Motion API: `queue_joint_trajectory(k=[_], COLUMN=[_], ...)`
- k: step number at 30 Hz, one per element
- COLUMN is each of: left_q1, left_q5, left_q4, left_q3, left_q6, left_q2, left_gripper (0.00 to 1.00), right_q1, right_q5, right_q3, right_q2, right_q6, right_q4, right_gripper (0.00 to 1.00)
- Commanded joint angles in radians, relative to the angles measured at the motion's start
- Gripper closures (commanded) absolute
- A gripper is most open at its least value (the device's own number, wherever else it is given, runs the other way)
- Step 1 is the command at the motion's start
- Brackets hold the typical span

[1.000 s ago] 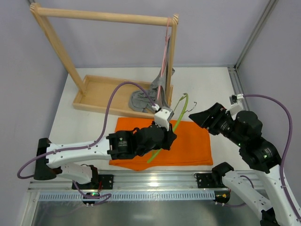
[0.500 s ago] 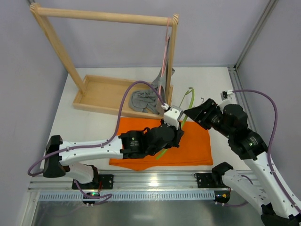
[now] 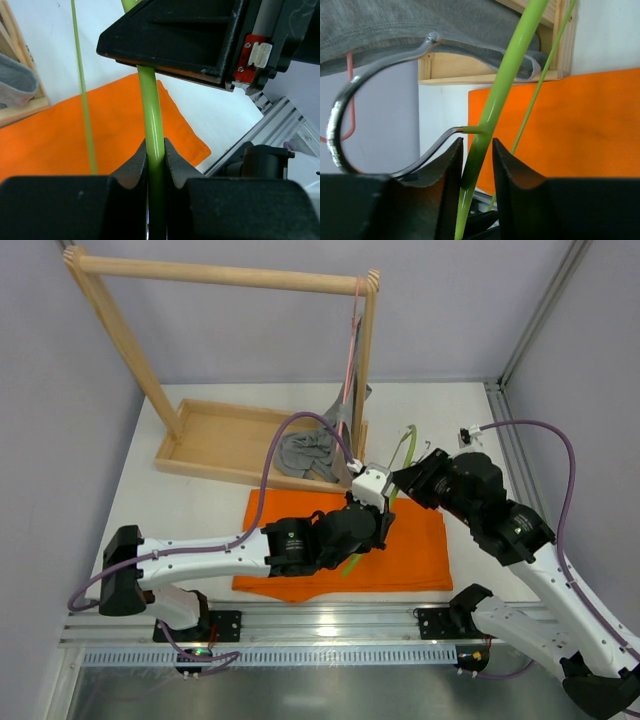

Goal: Place the trousers on the hanger
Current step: Pass the hanger from the left arm to the right

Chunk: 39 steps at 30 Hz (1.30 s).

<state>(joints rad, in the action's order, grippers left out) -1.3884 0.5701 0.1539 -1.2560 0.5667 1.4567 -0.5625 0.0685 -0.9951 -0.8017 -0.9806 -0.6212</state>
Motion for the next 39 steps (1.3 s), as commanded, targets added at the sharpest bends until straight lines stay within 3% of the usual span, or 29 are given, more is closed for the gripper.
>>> queue_joint_trajectory(k=[1,3,4,6,7,10,16,25,30,39], left_q1=[-0.015,-0.015,-0.015,-0.015,-0.015,-0.015,-0.015,0.025,0.087,0.143], left_q5=[-0.006,-0.003,-0.003,-0.004,-0.003,0.01,0.019,0.045,-0.032,-0.16], left_q4=[-0.114,-0.105,-0.103,-0.103,-0.102,-0.076,-0.019,0.035,-0.042,0.001], left_q3=[-0.006,-0.002,0.003,0.021,0.029,0.059,0.16,0.313,0.276,0.024], left_q6=[-0.036,-0.036,-0.034,-0.034,-0.03,-0.022,0.038,0.145,0.124,0.047], left_q2=[-0.016,-0.022,-0.032,-0.045,-0.051,-0.084,-0.171,-0.318,-0.329,-0.046], left_gripper=[0.99,0.97,0.91,0.79,0.66,0.51,0.5,0.45,0.44,0.48], right_q1=[-0.03,-0.036,-0.036,-0.036,-0.036,-0.036,-0.036,-0.034,-0.034,-0.036], right_q5=[0.116,0.132,0.134,0.133,0.134,0.14,0.139,-0.005,-0.09,-0.153], right_q3=[-0.033,-0.027,-0.02,0.015,0.033,0.094,0.214,0.343,0.414,0.463], right_q2=[-0.025,-0.025,-0.021,-0.005,0.015,0.053,0.12,0.15,0.156,0.156], right_q6=[0.016,0.025,0.036,0.059,0.072,0.12,0.157,0.183,0.197,0.237], right_q4=[-0.005,-0.009,-0.003,0.032,0.043,0.064,0.119,0.273,0.348,0.379], right_gripper=[0.81,0.9,0.96,0.96,0.96,0.96,0.96,0.96,0.96,0.96])
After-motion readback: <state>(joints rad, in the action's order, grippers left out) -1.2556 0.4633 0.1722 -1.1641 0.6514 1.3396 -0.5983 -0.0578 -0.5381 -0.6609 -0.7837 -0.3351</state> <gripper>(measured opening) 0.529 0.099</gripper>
